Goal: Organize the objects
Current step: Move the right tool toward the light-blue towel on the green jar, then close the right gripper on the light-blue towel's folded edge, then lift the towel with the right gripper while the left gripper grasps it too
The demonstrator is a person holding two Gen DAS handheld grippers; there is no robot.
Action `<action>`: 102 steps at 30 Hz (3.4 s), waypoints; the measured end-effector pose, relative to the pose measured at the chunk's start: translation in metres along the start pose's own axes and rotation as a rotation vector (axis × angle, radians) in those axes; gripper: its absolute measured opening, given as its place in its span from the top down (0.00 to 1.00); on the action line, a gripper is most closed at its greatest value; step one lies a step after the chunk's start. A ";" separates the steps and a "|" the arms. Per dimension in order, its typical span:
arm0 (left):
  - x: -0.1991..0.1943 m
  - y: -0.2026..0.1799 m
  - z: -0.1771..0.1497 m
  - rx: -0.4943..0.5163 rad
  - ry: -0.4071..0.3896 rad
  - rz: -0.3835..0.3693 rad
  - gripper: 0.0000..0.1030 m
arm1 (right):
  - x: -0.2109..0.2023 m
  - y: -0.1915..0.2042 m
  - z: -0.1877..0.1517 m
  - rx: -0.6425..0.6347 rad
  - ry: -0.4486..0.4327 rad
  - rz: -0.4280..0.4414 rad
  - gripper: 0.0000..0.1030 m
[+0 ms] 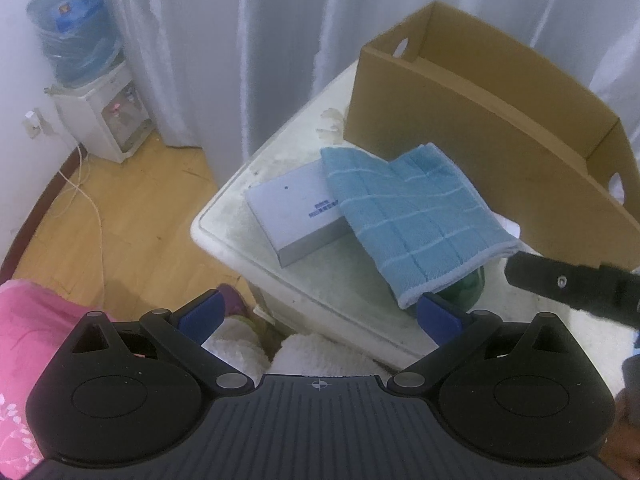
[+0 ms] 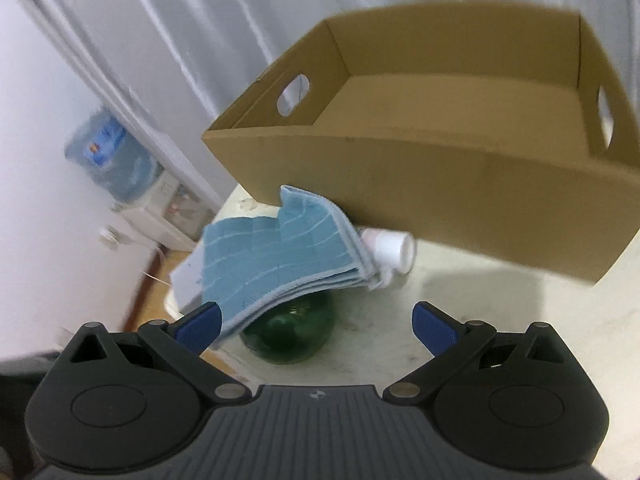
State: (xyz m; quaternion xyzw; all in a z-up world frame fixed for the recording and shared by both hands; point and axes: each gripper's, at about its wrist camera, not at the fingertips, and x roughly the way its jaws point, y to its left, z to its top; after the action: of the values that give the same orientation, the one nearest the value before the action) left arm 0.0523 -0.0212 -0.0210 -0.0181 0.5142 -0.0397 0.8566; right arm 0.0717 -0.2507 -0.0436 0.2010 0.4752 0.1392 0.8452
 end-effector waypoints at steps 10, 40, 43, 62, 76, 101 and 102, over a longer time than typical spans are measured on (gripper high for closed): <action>0.013 -0.008 0.008 0.015 0.010 -0.033 0.00 | 0.026 -0.019 0.009 0.188 0.056 0.154 0.06; 0.035 -0.007 0.013 -0.042 -0.011 -0.201 0.20 | 0.048 -0.036 0.008 0.298 -0.020 0.218 0.67; 0.035 -0.005 0.012 -0.066 -0.026 -0.210 0.27 | 0.048 -0.036 0.007 0.296 -0.019 0.236 0.76; 0.021 -0.004 -0.010 -0.164 -0.018 -0.321 0.79 | 0.013 -0.042 -0.016 0.284 -0.037 0.318 0.92; -0.006 -0.003 -0.044 -0.118 -0.030 -0.300 0.73 | -0.011 -0.062 -0.058 0.293 0.025 0.293 0.91; -0.031 0.005 -0.046 -0.049 -0.293 -0.290 0.24 | -0.073 -0.024 -0.055 -0.193 -0.229 -0.117 0.00; -0.031 0.004 -0.046 -0.046 -0.299 -0.289 0.24 | -0.073 -0.021 -0.054 -0.209 -0.236 -0.130 0.00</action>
State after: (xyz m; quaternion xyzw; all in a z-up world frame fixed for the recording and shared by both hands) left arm -0.0025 -0.0137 -0.0155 -0.1169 0.3744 -0.1470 0.9081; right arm -0.0111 -0.2891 -0.0243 0.0959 0.3676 0.1082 0.9187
